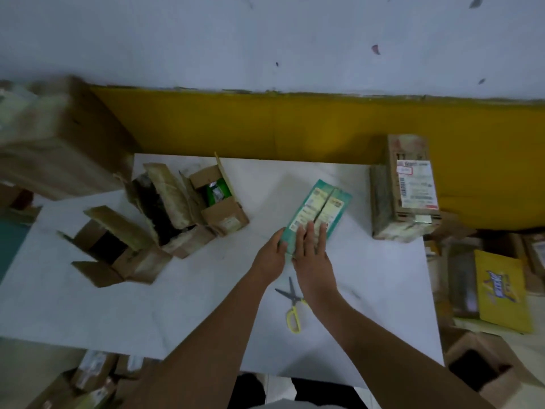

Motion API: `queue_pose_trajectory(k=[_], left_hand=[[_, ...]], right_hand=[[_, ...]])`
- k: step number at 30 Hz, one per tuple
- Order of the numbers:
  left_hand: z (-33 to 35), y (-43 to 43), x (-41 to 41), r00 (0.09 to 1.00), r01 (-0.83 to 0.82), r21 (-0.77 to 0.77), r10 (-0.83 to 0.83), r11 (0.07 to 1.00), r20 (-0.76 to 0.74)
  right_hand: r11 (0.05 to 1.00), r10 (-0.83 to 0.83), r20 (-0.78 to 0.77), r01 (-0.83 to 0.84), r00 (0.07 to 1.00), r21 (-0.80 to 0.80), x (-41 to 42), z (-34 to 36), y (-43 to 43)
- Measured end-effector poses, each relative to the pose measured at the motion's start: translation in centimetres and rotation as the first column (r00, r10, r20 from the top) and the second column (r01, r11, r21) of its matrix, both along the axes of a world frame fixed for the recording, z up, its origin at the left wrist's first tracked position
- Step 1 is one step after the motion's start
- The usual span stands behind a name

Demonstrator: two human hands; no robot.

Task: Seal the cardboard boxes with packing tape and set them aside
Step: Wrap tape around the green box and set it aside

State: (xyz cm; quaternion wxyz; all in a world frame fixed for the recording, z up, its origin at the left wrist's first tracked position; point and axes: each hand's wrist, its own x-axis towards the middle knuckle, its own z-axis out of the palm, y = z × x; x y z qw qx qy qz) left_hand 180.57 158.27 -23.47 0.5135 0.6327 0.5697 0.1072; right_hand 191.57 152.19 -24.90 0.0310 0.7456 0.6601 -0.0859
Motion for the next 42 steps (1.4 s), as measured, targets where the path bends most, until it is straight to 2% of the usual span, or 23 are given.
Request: queue_pose_trajectory(k=[3, 5, 7, 8, 9, 11, 12, 13, 15, 18, 20, 21, 22, 25, 27, 33, 35, 39, 42], left_hand=[[1.4, 0.4, 0.5, 0.996, 0.017, -0.039, -0.020, 0.999, -0.091], [2.5, 1.5, 0.9, 0.983, 0.040, -0.083, -0.053, 0.996, -0.173], [3.3, 2.3, 1.5, 0.984, 0.005, -0.145, -0.031, 0.989, -0.178], [3.7, 2.3, 2.0, 0.988, -0.015, -0.169, -0.011, 0.986, -0.152], [4.2, 2.2, 2.4, 0.994, -0.026, -0.190, 0.004, 0.981, -0.113], [5.1, 1.6, 3.2, 0.998, -0.003, -0.181, -0.008, 0.983, -0.056], [5.5, 1.3, 3.5, 0.999, 0.007, -0.166, -0.014, 0.986, -0.037], [5.7, 1.0, 3.7, 1.000, 0.008, -0.153, -0.010, 0.988, -0.011], [6.8, 0.9, 3.6, 0.999, -0.014, -0.131, 0.018, 0.991, 0.029], [10.1, 0.9, 2.8, 0.999, -0.033, 0.012, 0.033, 0.999, 0.036], [12.2, 0.9, 2.0, 0.996, -0.048, 0.091, 0.041, 0.995, 0.075], [13.5, 0.8, 1.7, 0.991, -0.067, 0.117, 0.053, 0.991, 0.119], [14.6, 0.8, 1.4, 0.982, -0.095, 0.125, 0.072, 0.988, 0.173], [17.0, 0.0, 0.9, 0.912, -0.157, 0.065, 0.120, 0.985, 0.393], [18.7, -1.1, 0.7, 0.847, -0.175, 0.010, 0.145, 0.985, 0.511], [24.8, -3.2, -1.1, 0.682, -0.105, -0.049, 0.108, 0.993, 0.723], [26.5, -3.6, -1.7, 0.696, -0.090, -0.008, 0.069, 0.996, 0.714], [28.3, -4.0, -2.1, 0.753, -0.048, 0.135, -0.053, 0.990, 0.656], [28.7, -4.5, -2.5, 0.765, -0.039, 0.136, -0.058, 0.990, 0.642]], right_hand=[[1.000, -0.016, -0.113, 0.015, 0.993, -0.008, 0.5, 1.3, -0.5], [0.996, -0.001, -0.285, 0.025, 0.959, 0.080, 2.3, 2.4, -0.6], [0.961, -0.199, -0.460, 0.265, 0.865, 0.083, 4.5, 2.7, -0.1], [0.914, -0.348, -0.548, 0.406, 0.760, -0.018, 5.3, 3.0, 0.3], [0.840, -0.496, -0.647, 0.507, 0.579, -0.191, 5.8, 3.0, 0.8], [0.688, -0.649, -0.753, 0.506, 0.107, -0.521, 5.6, 4.1, 1.7], [0.657, -0.654, -0.756, 0.480, -0.020, -0.581, 5.4, 4.6, 1.9], [0.658, -0.641, -0.767, 0.482, -0.043, -0.578, 5.4, 4.9, 2.0], [0.685, -0.600, -0.800, 0.505, -0.019, -0.526, 5.4, 6.1, 1.9], [0.711, -0.529, -0.849, 0.551, 0.007, -0.438, 5.3, 9.5, 1.5], [0.751, -0.473, -0.866, 0.588, 0.163, -0.300, 5.4, 12.7, 1.1], [0.770, -0.416, -0.885, 0.598, 0.209, -0.221, 5.3, 14.1, 0.9], [0.770, -0.368, -0.913, 0.608, 0.176, -0.193, 5.2, 15.4, 0.7], [0.766, -0.220, -0.967, 0.590, -0.130, -0.254, 3.8, 18.7, 0.2], [0.802, -0.131, -0.974, 0.558, -0.182, -0.212, 2.8, 20.7, -0.5], [0.935, 0.011, -0.989, 0.353, -0.145, -0.041, 2.3, 27.4, -2.9], [0.947, 0.063, -0.993, 0.321, -0.097, 0.029, 1.9, 29.5, -3.6], [0.924, 0.113, -0.994, 0.366, 0.013, 0.110, 1.1, 31.0, -4.5], [0.919, 0.095, -0.995, 0.387, -0.032, 0.075, 0.9, 30.8, -4.9]])
